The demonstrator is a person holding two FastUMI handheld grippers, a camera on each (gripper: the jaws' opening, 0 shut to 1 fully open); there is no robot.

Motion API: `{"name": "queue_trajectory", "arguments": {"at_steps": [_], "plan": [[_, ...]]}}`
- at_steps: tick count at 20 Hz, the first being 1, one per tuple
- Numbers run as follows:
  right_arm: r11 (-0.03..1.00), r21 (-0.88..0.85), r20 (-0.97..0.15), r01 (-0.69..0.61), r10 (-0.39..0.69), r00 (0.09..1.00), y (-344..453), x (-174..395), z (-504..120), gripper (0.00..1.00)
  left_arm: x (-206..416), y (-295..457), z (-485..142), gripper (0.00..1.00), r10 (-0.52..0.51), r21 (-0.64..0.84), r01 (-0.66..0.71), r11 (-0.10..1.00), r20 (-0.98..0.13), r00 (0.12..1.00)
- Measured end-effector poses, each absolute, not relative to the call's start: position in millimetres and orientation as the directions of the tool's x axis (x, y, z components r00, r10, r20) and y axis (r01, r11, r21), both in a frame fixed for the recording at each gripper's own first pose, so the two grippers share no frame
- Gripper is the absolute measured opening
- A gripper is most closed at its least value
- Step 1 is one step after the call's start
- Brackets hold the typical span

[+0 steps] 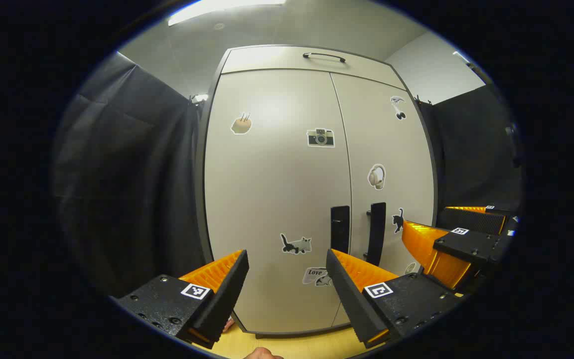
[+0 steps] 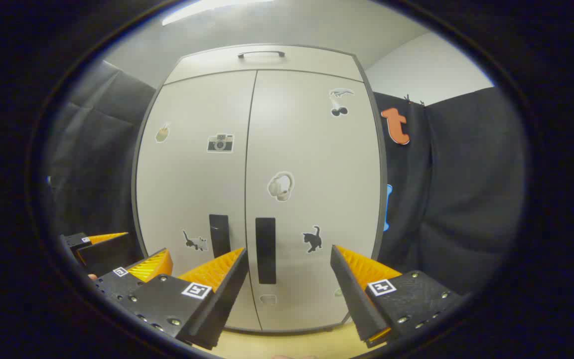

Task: Open the right door of the double-door shoe cabinet with the right hand, and open the left door with the left hand.

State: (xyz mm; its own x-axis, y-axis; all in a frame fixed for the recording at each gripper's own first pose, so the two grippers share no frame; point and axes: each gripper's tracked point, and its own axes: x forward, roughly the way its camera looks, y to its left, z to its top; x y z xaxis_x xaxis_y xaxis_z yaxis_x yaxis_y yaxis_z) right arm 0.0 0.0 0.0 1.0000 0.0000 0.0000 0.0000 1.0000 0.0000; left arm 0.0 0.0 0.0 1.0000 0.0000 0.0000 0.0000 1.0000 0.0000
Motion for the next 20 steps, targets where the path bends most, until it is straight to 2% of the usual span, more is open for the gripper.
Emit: {"name": "queue_trajectory", "arguments": {"at_steps": [1, 2, 14, 15, 16, 18, 20], "plan": [[1.000, -0.003, 0.002, 0.000, 0.000, 1.000, -1, 1, -1, 0.95, 0, 2, 2, 0.96, 0.006, -0.003, -0.006, 1.000, 0.007, 1.000], [1.000, -0.007, -0.001, -0.004, 0.004, 1.000, 1, 3, -1, 0.98, 0, 4, 3, 0.96, 0.011, -0.006, -0.011, 1.000, 0.010, 1.000], [0.999, -0.015, -0.044, -0.032, 0.031, 0.999, 15, 37, -11, 0.97, 2, 27, -4, 0.96, 0.081, -0.046, -0.082, 0.996, -0.014, 0.997], [0.999, -0.023, -0.048, -0.024, 0.023, 0.999, 14, 42, -14, 0.93, 2, 28, -4, 0.96, 0.085, -0.046, -0.086, 0.995, -0.016, 0.996], [0.999, -0.026, -0.059, -0.030, 0.028, 0.998, 16, 45, -18, 0.85, 2, 29, -5, 0.96, 0.089, -0.046, -0.090, 0.995, -0.019, 0.996], [0.999, -0.029, -0.077, -0.034, 0.031, 0.997, 20, 55, -25, 0.83, 1, 31, -6, 0.96, 0.097, -0.048, -0.098, 0.994, -0.023, 0.995], [0.999, -0.039, -0.074, -0.031, 0.028, 0.997, 21, 63, -25, 0.69, 0, 35, -8, 0.96, 0.105, -0.051, -0.107, 0.993, -0.029, 0.994]]}}
